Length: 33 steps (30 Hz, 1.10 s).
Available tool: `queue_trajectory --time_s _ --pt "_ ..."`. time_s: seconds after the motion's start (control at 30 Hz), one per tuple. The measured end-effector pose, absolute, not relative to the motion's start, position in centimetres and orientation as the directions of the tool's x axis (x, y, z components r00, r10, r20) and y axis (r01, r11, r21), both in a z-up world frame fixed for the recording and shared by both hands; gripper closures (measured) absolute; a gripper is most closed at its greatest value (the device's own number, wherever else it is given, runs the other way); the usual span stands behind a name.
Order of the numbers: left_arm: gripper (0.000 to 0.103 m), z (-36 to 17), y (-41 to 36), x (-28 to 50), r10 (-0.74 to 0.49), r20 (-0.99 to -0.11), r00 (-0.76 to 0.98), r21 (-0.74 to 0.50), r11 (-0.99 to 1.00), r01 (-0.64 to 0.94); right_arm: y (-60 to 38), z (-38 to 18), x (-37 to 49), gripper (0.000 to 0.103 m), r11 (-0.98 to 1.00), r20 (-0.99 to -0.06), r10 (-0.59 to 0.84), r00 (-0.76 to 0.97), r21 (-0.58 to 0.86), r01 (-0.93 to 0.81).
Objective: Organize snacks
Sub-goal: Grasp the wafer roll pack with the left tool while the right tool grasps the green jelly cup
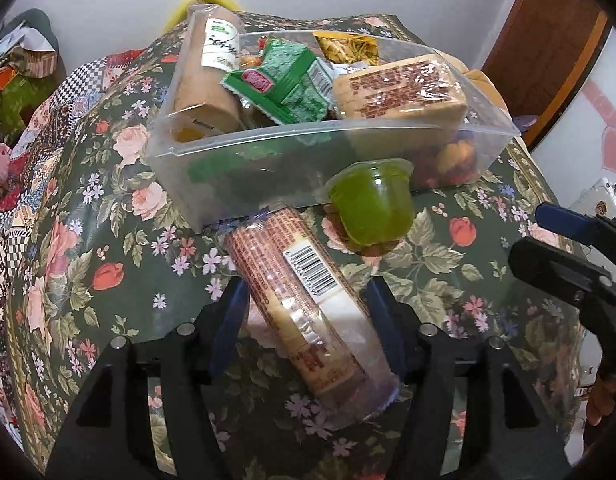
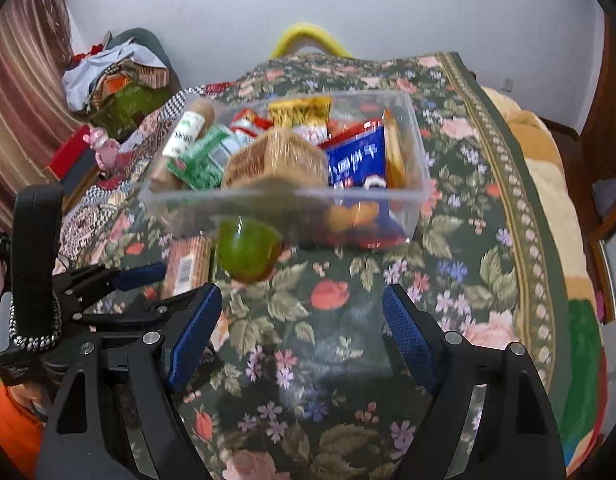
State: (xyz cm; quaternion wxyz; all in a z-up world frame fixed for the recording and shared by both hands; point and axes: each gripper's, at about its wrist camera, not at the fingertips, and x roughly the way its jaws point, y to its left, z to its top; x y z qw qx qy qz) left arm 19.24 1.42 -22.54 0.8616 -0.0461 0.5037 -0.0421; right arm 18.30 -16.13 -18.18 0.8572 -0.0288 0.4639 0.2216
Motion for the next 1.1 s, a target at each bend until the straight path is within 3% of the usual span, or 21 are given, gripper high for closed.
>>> queue_trajectory --time_s 0.1,0.23,0.63,0.77,0.83,0.93,1.1 --pt "0.042 -23.2 2.4 18.9 -0.092 -0.865 0.493 -0.103 0.995 0.005 -15.6 -18.8 18.6 0.023 0.9 -0.817 0.35 0.458 0.158 -0.406" --pt "0.058 -24.0 4.7 18.4 -0.137 -0.866 0.482 -0.164 0.986 -0.015 -14.3 -19.2 19.3 0.023 0.891 -0.821 0.366 0.438 0.173 -0.42" --pt "0.058 -24.3 5.2 18.6 -0.147 -0.832 0.535 -0.164 0.986 0.017 -10.1 -22.0 22.6 0.024 0.883 -0.849 0.374 0.374 0.203 -0.423" --pt "0.058 -24.3 5.5 18.7 -0.161 -0.833 0.53 -0.178 0.984 0.019 -9.7 -22.6 23.4 0.037 0.886 -0.854 0.376 0.359 0.218 -0.41" --pt "0.058 -24.1 5.5 18.8 -0.162 -0.835 0.525 -0.18 0.983 0.017 -9.7 -22.5 23.3 0.039 0.887 -0.853 0.374 0.364 0.215 -0.409" --pt "0.058 -23.8 5.5 18.6 -0.159 -0.838 0.522 -0.177 0.984 0.017 -9.7 -22.4 22.8 0.057 0.871 -0.85 0.391 0.353 0.219 -0.439" --pt "0.058 -22.1 5.2 17.5 -0.151 -0.825 0.544 -0.166 0.986 0.021 -10.3 -21.7 21.3 0.057 0.876 -0.845 0.362 0.393 0.164 -0.454"
